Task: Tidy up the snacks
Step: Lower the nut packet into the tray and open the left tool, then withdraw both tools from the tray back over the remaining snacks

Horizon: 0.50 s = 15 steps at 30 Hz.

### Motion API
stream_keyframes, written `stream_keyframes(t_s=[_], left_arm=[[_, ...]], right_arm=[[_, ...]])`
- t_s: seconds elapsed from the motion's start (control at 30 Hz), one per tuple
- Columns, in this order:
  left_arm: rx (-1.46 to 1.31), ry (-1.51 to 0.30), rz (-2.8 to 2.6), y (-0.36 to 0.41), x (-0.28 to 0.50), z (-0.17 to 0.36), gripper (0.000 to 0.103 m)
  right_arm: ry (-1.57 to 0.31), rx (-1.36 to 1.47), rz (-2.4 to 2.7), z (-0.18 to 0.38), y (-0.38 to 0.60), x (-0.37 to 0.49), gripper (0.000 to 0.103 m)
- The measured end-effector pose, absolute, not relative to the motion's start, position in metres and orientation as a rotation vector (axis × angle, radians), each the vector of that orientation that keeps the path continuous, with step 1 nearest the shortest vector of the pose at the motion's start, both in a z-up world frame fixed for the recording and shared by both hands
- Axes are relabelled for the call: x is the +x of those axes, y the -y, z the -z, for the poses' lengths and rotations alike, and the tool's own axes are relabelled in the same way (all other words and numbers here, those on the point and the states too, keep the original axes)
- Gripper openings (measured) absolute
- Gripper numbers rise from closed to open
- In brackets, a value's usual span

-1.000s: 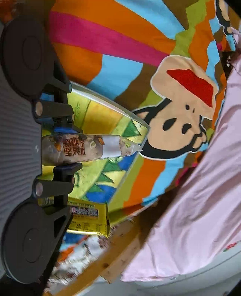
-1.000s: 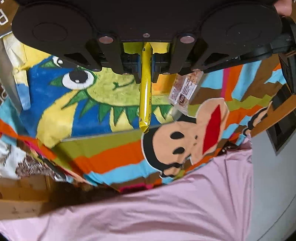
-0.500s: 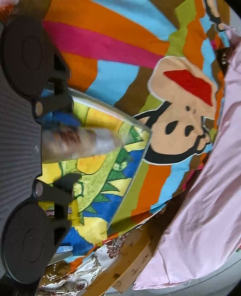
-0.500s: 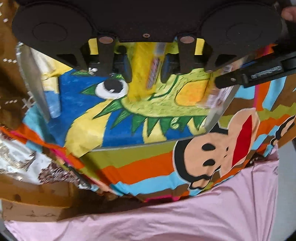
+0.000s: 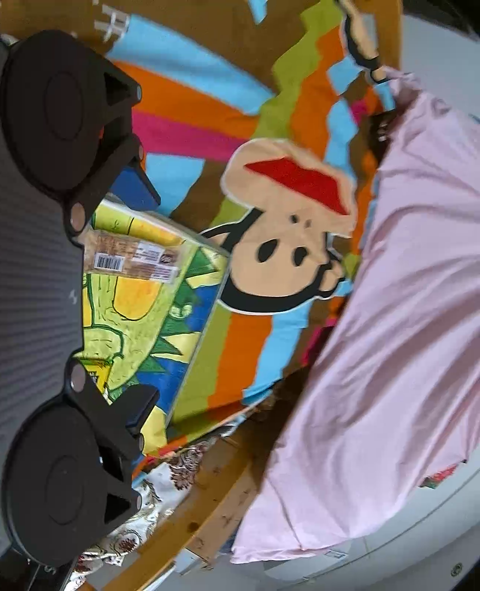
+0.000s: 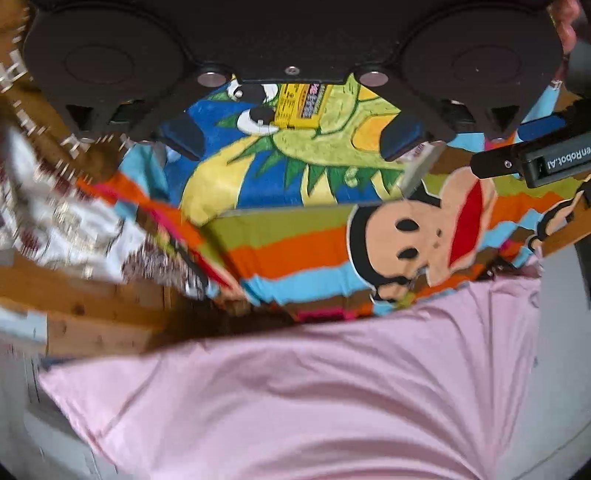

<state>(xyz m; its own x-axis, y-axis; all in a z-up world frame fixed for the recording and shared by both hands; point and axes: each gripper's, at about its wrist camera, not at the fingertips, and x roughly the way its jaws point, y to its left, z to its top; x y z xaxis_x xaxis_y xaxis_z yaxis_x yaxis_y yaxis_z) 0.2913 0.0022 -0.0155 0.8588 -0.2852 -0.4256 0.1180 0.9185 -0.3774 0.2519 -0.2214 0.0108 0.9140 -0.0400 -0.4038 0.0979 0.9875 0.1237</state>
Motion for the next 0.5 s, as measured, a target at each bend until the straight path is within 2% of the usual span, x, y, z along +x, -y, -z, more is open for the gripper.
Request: stream_keyframes(t_s=[0.33,0.5], left_arm=[[-0.318,-0.392,0.150,-0.011,0.217,-0.028,0.103],[-0.239,-0.343,0.134,-0.009,0.176,-0.037,0.103]], right_arm=[[-0.163,-0.004,0.123,-0.047,0.209,0.150,0.102],[-0.107,-0.048,0.201,-0.051,0.208,0.107,0.102]])
